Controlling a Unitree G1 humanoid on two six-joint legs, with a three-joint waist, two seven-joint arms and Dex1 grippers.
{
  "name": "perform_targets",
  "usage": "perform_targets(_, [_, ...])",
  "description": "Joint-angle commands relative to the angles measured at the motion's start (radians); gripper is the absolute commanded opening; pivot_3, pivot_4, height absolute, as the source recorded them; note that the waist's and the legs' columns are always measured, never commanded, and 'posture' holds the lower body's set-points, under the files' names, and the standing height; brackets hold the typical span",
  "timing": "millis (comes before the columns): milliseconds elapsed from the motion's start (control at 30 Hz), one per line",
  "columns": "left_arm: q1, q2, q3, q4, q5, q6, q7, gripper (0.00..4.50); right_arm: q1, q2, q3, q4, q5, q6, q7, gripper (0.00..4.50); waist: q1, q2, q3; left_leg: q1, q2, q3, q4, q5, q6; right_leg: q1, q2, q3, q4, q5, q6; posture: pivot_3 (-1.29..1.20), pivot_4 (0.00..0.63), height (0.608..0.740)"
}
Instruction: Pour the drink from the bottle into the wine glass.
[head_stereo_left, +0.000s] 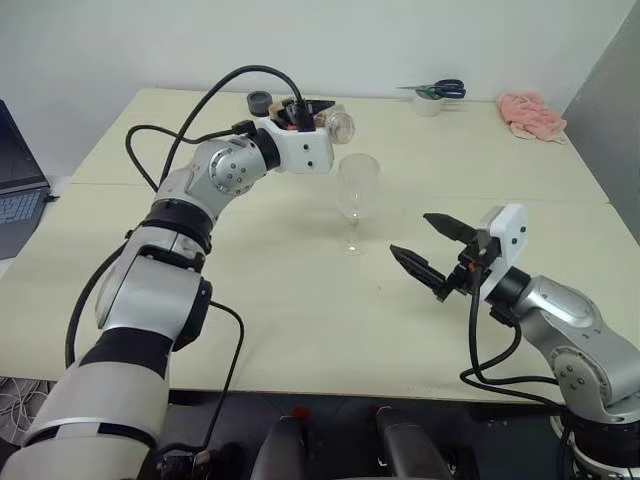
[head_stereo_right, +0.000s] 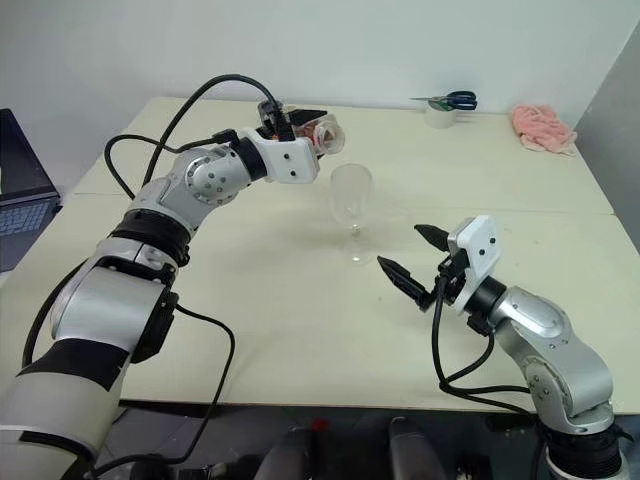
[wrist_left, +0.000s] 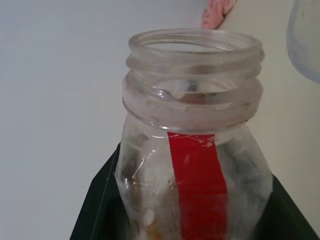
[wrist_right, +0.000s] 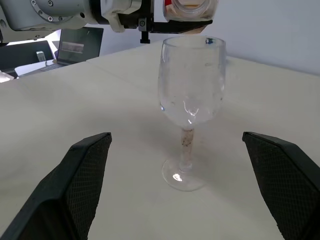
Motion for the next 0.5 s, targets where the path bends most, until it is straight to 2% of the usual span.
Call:
perform_targets(33, [-0.056, 0.019, -0.006, -0.016, 0.02, -0.026, 0.053, 1.72, -0.028, 0.006, -0.004, -0.016, 0.0, -0.024, -0.002, 4.5, 0.0, 0.0, 0.0, 0.0, 0.0, 0.0, 0.0, 0.0, 0.0, 0.0, 0.0, 0.0, 0.0, 0.0, 0.0, 0.0, 0.15, 0.74])
perform_targets(500, [-0.088, 0.037, -0.063, -0.009, 0.111, -0.057, 0.145, 1.72, -0.073, 0.013, 0.016, -0.001, -0.024, -0.026, -0.008, 4.5, 0.0, 0.0, 0.0, 0.0, 0.0, -0.001, 0.001, 0.0, 0.0, 0.0, 0.0, 0.0, 0.002, 0.0, 0.0, 0.0, 0.15, 0.74])
